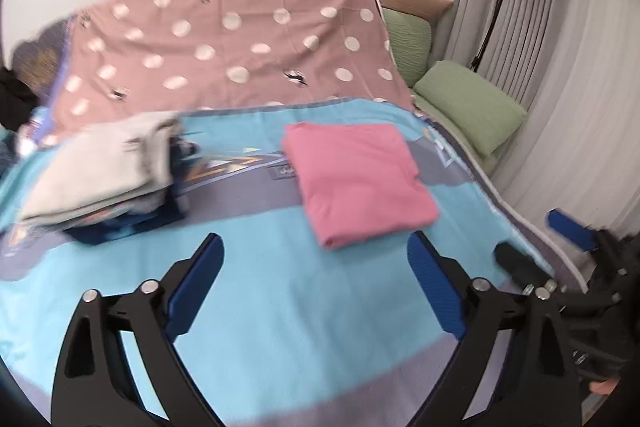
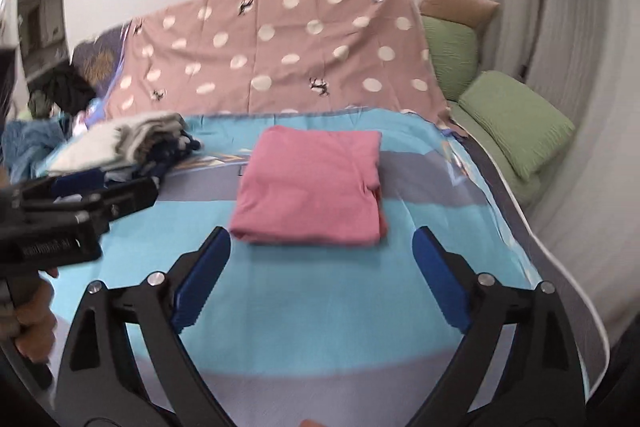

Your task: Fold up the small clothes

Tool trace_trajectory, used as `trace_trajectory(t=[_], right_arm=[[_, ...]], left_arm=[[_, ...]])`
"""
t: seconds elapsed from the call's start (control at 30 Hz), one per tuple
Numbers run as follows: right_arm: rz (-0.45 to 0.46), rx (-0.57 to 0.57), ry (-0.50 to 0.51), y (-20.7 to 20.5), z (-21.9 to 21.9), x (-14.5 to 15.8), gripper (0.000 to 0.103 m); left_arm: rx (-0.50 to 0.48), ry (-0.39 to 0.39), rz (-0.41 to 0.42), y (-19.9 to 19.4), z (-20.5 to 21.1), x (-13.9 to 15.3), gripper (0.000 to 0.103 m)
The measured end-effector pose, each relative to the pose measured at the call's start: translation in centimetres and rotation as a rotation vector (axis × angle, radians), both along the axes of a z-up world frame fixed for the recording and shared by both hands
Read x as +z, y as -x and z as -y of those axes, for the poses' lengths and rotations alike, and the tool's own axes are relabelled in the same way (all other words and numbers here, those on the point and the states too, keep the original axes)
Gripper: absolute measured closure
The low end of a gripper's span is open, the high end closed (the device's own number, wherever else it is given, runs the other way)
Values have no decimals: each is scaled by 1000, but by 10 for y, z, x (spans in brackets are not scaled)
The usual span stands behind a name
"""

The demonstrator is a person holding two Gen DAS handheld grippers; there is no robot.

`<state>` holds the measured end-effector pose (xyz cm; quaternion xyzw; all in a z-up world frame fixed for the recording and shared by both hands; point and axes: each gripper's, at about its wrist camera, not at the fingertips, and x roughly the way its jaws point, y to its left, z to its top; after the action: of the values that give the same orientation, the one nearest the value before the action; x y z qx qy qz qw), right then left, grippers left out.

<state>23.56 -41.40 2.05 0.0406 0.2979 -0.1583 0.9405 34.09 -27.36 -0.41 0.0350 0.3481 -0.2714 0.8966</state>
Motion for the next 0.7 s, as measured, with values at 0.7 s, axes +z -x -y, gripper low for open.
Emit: trace_trajectory(t=[0.7], right_arm=[[48, -2, 82, 140, -112, 18, 2]], left_arm=[[137, 33, 26, 175, -146, 8, 1]])
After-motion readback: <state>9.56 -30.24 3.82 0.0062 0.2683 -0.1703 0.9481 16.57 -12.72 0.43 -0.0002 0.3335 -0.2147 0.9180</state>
